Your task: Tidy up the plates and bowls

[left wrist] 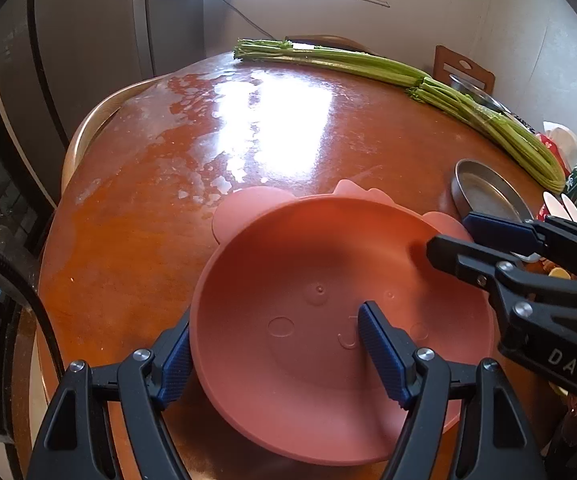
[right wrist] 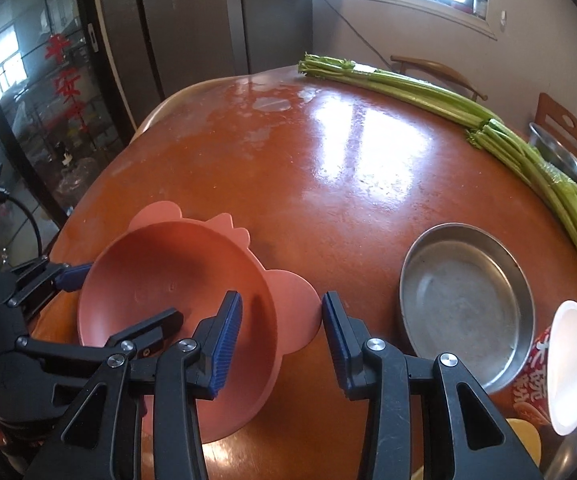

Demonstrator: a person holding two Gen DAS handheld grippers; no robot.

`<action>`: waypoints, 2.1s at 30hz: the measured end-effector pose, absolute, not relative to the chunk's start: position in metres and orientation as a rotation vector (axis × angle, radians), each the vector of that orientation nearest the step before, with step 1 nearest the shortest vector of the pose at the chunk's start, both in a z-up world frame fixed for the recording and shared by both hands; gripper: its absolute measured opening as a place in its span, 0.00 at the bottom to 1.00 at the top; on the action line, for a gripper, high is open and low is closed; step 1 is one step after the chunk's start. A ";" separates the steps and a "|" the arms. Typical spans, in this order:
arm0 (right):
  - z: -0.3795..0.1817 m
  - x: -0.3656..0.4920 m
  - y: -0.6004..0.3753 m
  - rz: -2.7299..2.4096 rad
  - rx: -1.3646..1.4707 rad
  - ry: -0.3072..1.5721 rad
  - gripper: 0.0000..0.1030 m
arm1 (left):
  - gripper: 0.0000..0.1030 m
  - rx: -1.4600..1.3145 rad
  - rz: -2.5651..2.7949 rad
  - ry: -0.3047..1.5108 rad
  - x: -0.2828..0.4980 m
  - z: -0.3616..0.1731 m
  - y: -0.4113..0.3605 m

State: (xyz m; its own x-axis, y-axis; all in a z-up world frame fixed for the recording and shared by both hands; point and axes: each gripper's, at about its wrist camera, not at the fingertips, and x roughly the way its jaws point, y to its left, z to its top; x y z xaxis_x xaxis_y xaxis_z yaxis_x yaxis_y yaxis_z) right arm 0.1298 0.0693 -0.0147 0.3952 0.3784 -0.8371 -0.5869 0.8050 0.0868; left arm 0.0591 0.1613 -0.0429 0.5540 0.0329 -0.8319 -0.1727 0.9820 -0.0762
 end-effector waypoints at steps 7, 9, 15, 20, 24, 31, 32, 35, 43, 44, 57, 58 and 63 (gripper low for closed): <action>-0.021 0.149 0.064 0.577 -0.202 1.007 0.43 | 0.74 -0.150 0.143 0.975 0.074 -0.044 0.149; -0.024 0.156 0.061 0.564 -0.184 1.015 0.43 | 0.76 -0.133 0.155 0.973 0.077 -0.045 0.145; -0.023 0.161 0.054 0.556 -0.142 1.008 0.43 | 0.78 -0.136 0.165 0.961 0.079 -0.046 0.142; -0.019 0.161 0.048 0.557 -0.104 1.000 0.45 | 0.79 -0.153 0.166 0.965 0.081 -0.045 0.139; -0.013 0.160 0.040 0.554 -0.070 0.991 0.47 | 0.79 -0.167 0.165 0.960 0.081 -0.045 0.136; 0.001 0.154 0.030 0.558 -0.037 0.941 0.47 | 0.79 -0.169 0.219 0.958 0.077 -0.045 0.139; 0.003 0.153 0.028 0.560 -0.032 0.936 0.47 | 0.79 -0.172 0.227 0.957 0.077 -0.045 0.141; 0.010 0.149 0.021 0.560 -0.018 0.912 0.49 | 0.79 -0.181 0.255 0.940 0.072 -0.041 0.146; 0.042 0.126 -0.004 0.573 0.027 0.817 0.54 | 0.79 -0.199 0.281 0.857 0.047 -0.011 0.151; 0.047 0.121 -0.009 0.573 0.032 0.801 0.55 | 0.79 -0.201 0.276 0.847 0.044 -0.007 0.149; 0.081 0.068 -0.060 0.580 0.097 0.707 0.66 | 0.79 -0.158 0.143 0.762 0.017 0.028 0.091; 0.082 0.065 -0.066 0.581 0.111 0.707 0.67 | 0.79 -0.154 0.134 0.760 0.016 0.030 0.087; 0.089 0.047 -0.088 0.551 0.117 0.674 0.67 | 0.79 -0.132 0.086 0.750 0.010 0.034 0.064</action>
